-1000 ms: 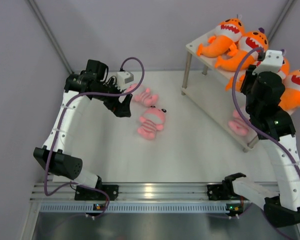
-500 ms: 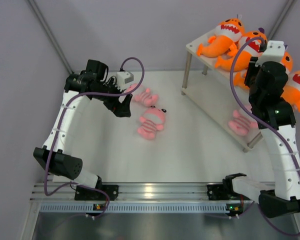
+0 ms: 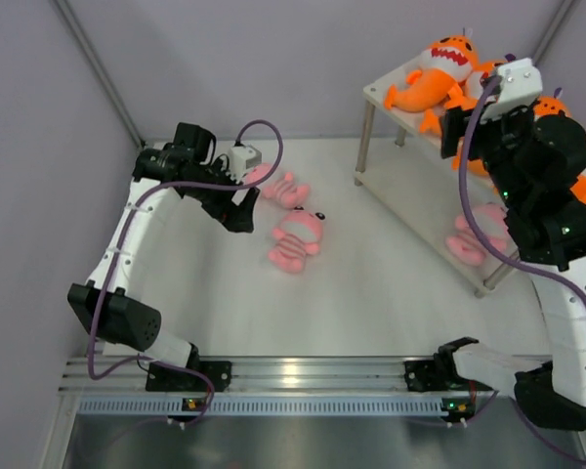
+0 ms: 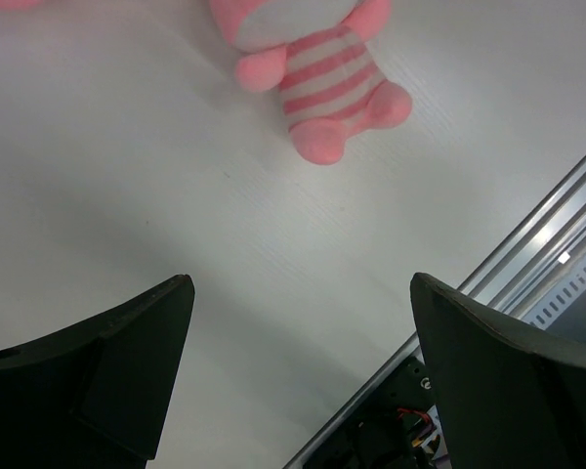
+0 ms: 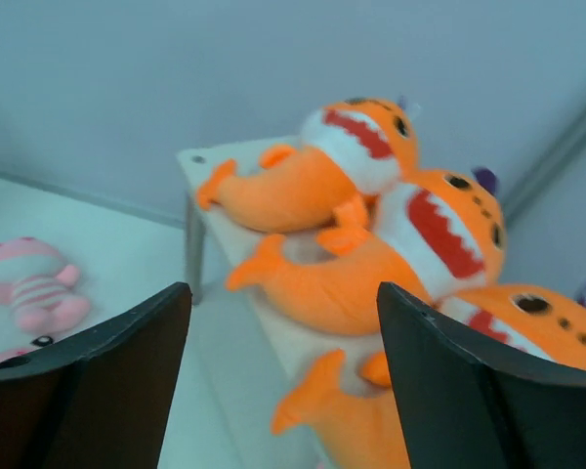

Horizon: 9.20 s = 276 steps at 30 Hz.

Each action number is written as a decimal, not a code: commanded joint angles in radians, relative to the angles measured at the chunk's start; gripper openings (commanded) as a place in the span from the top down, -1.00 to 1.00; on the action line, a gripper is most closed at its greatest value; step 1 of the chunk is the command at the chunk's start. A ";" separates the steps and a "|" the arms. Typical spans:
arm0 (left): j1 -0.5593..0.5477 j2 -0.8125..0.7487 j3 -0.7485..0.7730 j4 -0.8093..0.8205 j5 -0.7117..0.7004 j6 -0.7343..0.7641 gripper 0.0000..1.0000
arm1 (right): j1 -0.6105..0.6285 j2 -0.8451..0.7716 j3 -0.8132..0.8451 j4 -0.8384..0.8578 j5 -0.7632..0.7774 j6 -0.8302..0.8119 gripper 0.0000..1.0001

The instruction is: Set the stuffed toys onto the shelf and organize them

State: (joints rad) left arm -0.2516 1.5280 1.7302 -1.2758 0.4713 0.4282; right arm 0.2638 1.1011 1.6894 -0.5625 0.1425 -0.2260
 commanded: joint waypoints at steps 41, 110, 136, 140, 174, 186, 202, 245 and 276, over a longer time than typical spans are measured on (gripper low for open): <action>0.207 -0.094 -0.517 0.365 -0.402 -0.066 -0.97 | 0.701 0.574 -0.390 0.282 0.291 -0.047 1.00; 0.209 -0.106 -0.537 0.363 -0.382 -0.049 -0.97 | 0.319 1.057 0.230 0.288 -0.153 0.310 -0.08; 0.209 -0.092 -0.537 0.363 -0.385 -0.051 -0.97 | 0.293 1.208 0.167 0.463 -0.296 0.614 0.38; 0.209 -0.098 -0.538 0.363 -0.387 -0.051 -0.97 | 0.299 1.134 0.096 0.535 -0.293 0.614 1.00; 0.207 -0.160 -0.537 0.362 -0.329 -0.039 -0.97 | 0.503 -0.207 -0.777 0.032 0.566 0.764 1.00; 0.207 -0.155 -0.532 0.360 -0.339 -0.034 -0.97 | 0.469 -0.343 -0.703 -0.194 0.877 0.723 1.00; 0.207 -0.160 -0.531 0.355 -0.359 -0.036 -0.97 | 0.396 -0.189 -0.929 0.312 1.226 1.114 1.00; 0.207 -0.161 -0.535 0.355 -0.399 -0.026 -0.97 | 0.181 0.204 -0.839 0.236 1.029 1.374 0.19; 0.207 -0.270 -0.592 0.357 -0.389 -0.074 -0.97 | 0.519 -0.357 -1.296 0.837 0.008 0.111 -0.92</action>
State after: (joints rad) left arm -0.0483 1.2938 1.1580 -0.9413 0.0566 0.3798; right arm 0.7761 0.8246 0.4408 0.1432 0.2344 -0.0410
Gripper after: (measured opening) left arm 0.984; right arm 0.959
